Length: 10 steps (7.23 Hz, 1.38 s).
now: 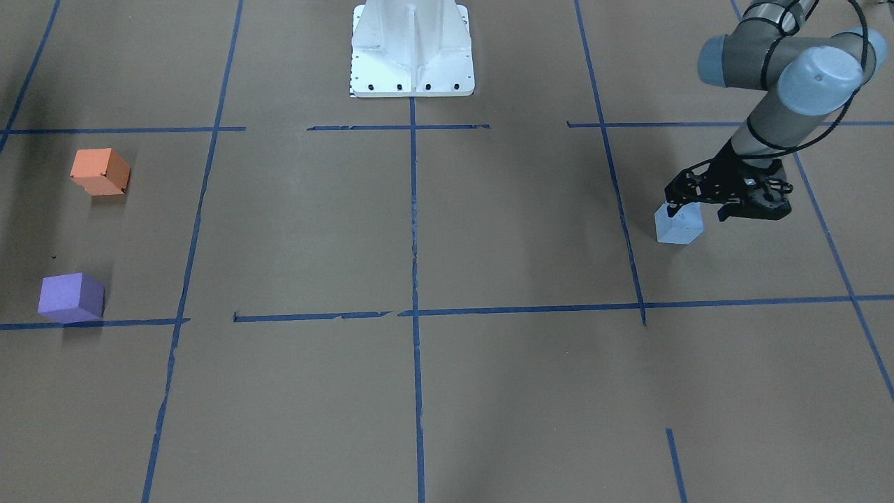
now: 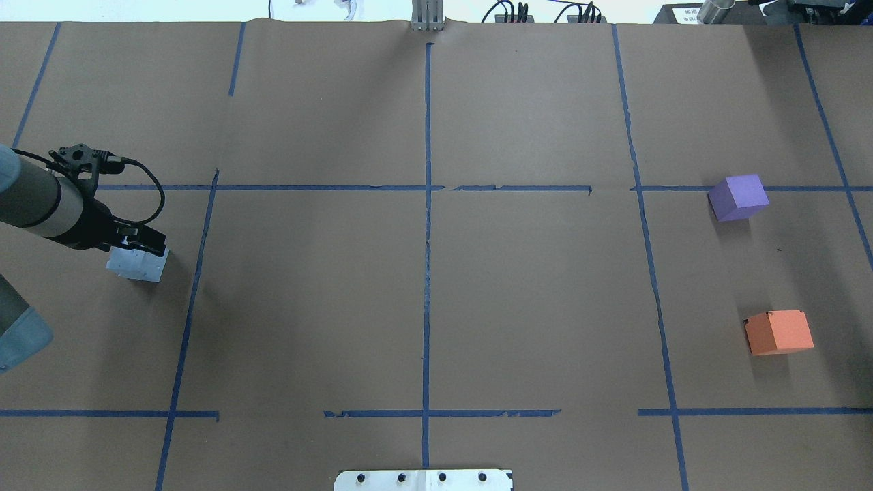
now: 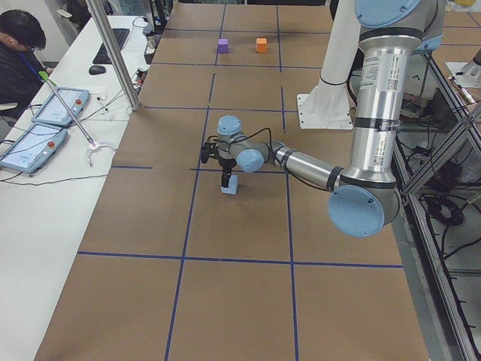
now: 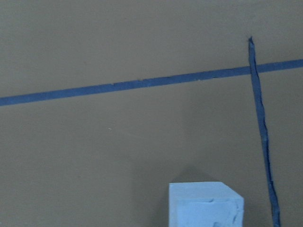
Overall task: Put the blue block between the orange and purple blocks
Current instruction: 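Close the left gripper on the light blue cube, then carry the light blue cube with the left gripper to the table center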
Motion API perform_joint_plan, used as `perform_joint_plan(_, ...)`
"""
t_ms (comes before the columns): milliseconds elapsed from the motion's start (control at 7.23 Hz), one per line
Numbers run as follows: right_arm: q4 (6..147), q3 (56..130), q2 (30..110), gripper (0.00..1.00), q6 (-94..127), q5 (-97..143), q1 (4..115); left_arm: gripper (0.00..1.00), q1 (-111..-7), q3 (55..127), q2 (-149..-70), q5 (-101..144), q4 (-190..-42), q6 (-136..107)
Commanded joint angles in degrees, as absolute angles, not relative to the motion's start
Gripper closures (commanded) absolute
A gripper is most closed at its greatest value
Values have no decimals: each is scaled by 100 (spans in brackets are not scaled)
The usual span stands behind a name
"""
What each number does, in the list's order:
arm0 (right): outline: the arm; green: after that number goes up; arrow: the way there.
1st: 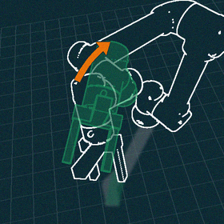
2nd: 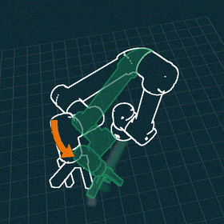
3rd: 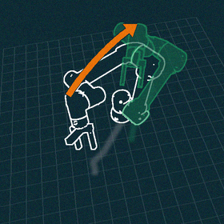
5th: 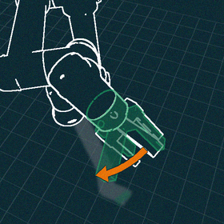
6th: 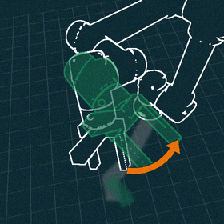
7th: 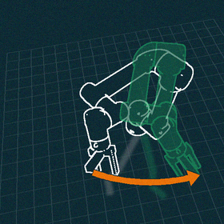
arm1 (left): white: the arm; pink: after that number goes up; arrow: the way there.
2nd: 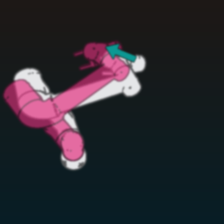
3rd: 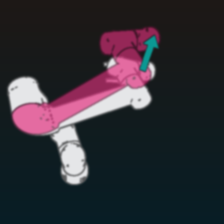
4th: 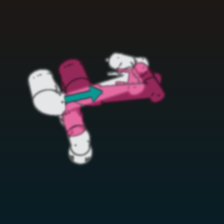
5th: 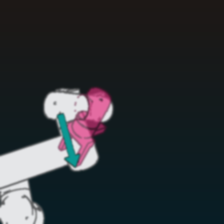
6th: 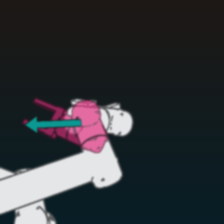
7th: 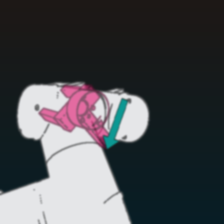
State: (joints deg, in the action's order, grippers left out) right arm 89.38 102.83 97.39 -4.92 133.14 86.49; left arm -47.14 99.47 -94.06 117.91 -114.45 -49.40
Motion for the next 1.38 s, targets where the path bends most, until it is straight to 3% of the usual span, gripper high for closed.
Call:
perform_joint_plan(0, 8938, 10266, 9738, 0, -492, 13307, 8648, 0, -4457, 9669, -9474, 11497, -11470, -4983)
perform_joint_plan(138, 8938, 10266, 9738, 0, -492, 13307, 8648, 0, -4430, 9642, -9536, 11496, -11461, -4992)
perform_joint_plan(277, 8938, 10266, 9738, 0, -492, 13307, 8648, 66, -4438, 9659, -9571, 11513, -11461, -5088)
perform_joint_plan(415, 8938, 10266, 9738, 0, -492, 13307, 8648, 87, -4430, 9746, -9589, 11540, -11444, -5080)
perform_joint_plan(691, 8938, 10266, 9738, 0, -492, 13307, 8657, 87, -4447, 9905, -10104, 11523, -11329, -5237)
perform_joint_plan(968, 8947, 10266, 9738, 0, -492, 13315, 8649, 83, -4264, 9687, -11357, 11514, -10685, -6262)
perform_joint_plan(1245, 8938, 10266, 9738, 0, -492, 13315, 8648, 82, -3448, 9328, -12623, 11348, -9775, -6965)
